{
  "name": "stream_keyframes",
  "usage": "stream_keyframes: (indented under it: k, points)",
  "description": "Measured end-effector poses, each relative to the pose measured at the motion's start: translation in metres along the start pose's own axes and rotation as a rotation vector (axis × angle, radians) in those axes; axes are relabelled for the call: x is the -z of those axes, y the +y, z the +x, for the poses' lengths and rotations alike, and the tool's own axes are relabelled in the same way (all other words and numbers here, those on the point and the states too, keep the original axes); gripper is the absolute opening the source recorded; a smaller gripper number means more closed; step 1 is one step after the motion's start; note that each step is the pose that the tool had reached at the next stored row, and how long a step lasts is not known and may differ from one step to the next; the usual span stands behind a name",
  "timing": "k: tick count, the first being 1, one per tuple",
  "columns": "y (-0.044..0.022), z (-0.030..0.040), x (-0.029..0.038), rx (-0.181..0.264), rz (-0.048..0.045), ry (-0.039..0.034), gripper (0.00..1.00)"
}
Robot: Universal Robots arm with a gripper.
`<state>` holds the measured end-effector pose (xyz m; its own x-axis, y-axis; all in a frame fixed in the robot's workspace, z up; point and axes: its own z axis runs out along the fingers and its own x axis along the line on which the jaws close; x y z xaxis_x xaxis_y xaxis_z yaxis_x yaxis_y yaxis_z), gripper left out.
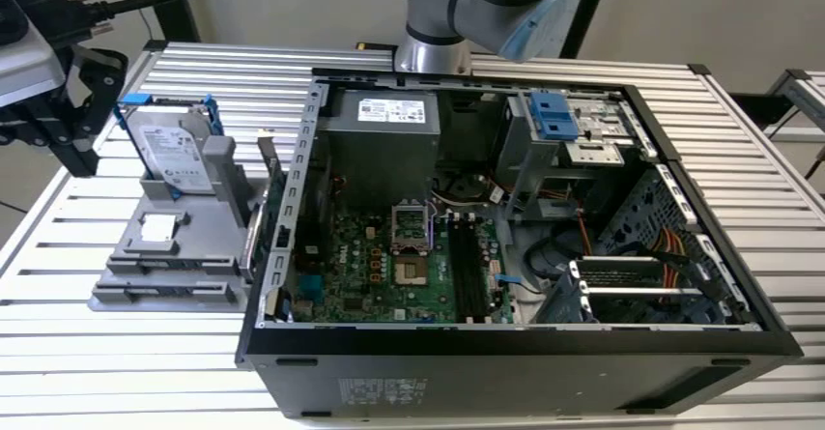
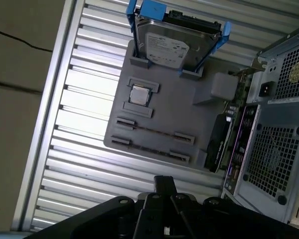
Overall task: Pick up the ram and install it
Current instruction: 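Pick up the ram and move it above insertion slot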
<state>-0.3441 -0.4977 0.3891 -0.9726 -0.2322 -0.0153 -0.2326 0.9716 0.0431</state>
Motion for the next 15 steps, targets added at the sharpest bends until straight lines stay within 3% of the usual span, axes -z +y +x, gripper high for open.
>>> stream_keyframes:
  k: [15]
  points:
    - [0.0000, 0.0000, 0.0000, 0.053, 0.0015, 0.0028, 0.00]
